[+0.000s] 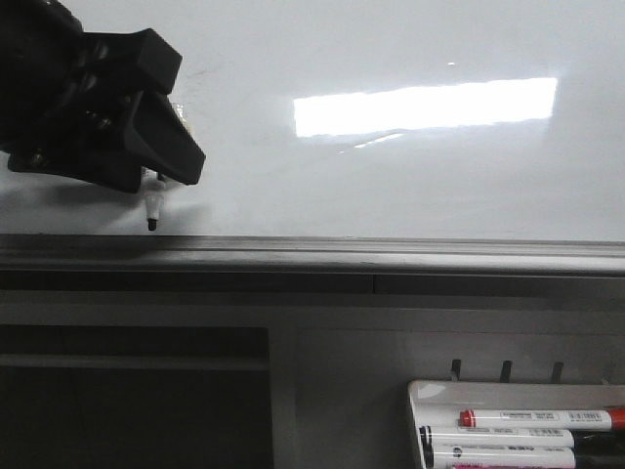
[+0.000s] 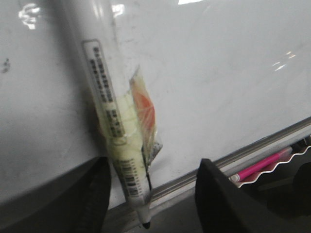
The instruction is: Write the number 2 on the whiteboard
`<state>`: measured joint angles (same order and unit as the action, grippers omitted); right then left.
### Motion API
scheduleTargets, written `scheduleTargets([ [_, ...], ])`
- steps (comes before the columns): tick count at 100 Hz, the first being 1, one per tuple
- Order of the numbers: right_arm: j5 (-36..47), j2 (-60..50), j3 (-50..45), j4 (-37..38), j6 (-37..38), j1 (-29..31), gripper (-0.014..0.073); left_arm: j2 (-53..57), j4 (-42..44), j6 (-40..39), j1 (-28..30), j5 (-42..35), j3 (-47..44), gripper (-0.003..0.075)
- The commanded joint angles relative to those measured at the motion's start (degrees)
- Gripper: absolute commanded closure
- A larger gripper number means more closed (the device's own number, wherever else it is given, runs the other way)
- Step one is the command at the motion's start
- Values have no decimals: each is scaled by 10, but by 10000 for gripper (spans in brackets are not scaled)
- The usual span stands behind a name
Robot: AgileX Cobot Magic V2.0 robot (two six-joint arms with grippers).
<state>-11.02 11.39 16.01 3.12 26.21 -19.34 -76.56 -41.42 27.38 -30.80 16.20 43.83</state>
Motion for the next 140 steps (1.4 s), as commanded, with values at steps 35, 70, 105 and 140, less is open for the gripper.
scheduleTargets([
  [35,29,10,21,8,-2,4,324,9,-12,-1,-5,-36,20,741],
  [70,6,16,96,8,-91,-32,324,108,19,88,-51,0,30,741],
  [105,-199,233,323,-74,-408,-221,233,205,289,235,-147,168,74,741],
  [140,-146,425,401,-79,-419,-357,160,210,309,235,-154,183,74,741],
])
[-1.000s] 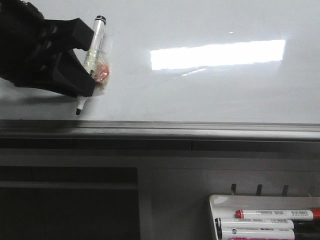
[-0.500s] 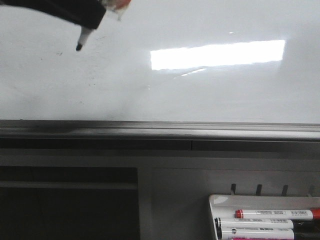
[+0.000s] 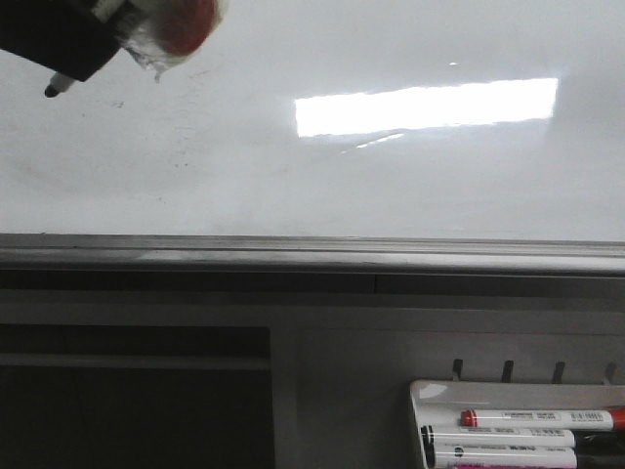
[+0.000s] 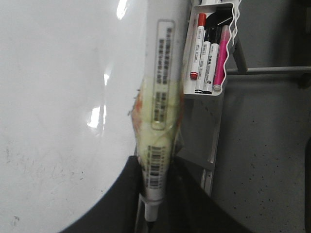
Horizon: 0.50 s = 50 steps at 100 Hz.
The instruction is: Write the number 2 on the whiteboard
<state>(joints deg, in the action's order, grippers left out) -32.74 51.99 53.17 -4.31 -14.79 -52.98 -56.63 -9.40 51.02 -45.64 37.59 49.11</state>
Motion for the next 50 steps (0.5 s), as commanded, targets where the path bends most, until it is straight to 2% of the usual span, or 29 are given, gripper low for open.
scheduleTargets([
  [1,75,23,32,-4,-9,-25,160,11,-12,-1,-6,-31,22,741],
  [15,113,55,35,-3,-11,-53,160,11,-12,-1,-16,-31,22,741],
  [50,144,101,35,-3,-11,-52,161,11,-13,-1,-24,-34,22,741],
])
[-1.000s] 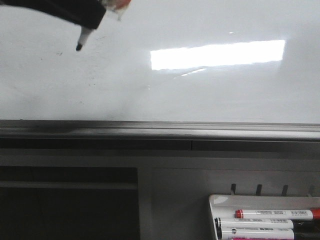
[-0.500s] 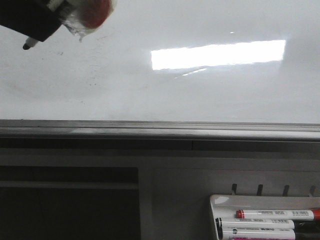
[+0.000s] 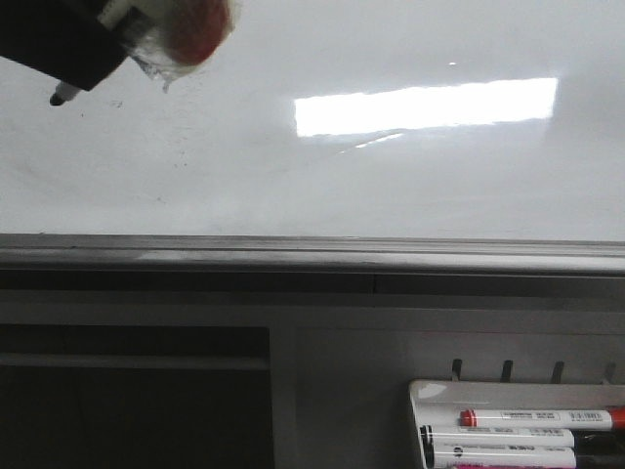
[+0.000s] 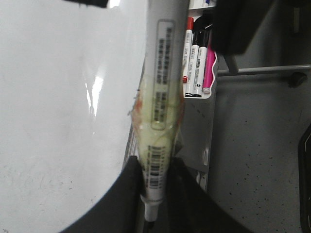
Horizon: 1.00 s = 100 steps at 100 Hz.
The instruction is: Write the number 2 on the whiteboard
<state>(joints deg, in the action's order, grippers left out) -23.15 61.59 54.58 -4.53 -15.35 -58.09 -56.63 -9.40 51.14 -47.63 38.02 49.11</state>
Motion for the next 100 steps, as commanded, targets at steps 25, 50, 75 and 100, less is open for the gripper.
scheduleTargets([
  [25,52,35,21,-2,-5,-1,182,11,-13,-2,-4,-39,22,741],
  [50,69,35,21,-3,-5,-1,379,11,-20,-2,-4,-39,22,741],
  [75,69,35,21,-7,-5,-1,503,11,-20,-2,-4,-40,22,741],
  [100,63,35,21,-9,-5,-1,652,11,-20,-7,-4,-41,22,741],
])
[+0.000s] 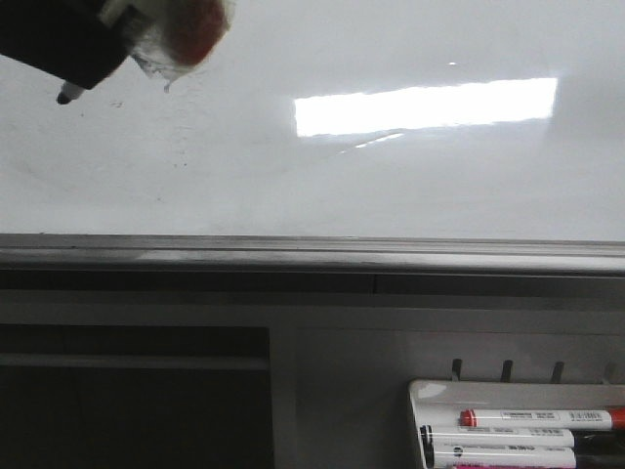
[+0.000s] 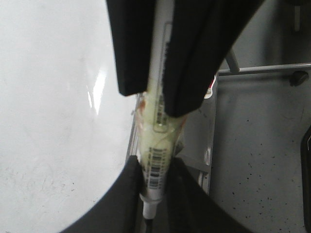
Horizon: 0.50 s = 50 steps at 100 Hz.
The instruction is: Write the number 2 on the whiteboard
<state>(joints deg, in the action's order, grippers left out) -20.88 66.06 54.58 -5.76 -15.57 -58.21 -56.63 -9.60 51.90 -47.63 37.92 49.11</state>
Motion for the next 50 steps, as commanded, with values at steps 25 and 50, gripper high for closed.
scheduleTargets([
  [25,42,-10,21,4,-3,0,672,11,-19,-94,-3,-59,22,469],
  [50,42,-11,21,9,-3,2,672,56,-19,-123,-3,-92,22,210],
])
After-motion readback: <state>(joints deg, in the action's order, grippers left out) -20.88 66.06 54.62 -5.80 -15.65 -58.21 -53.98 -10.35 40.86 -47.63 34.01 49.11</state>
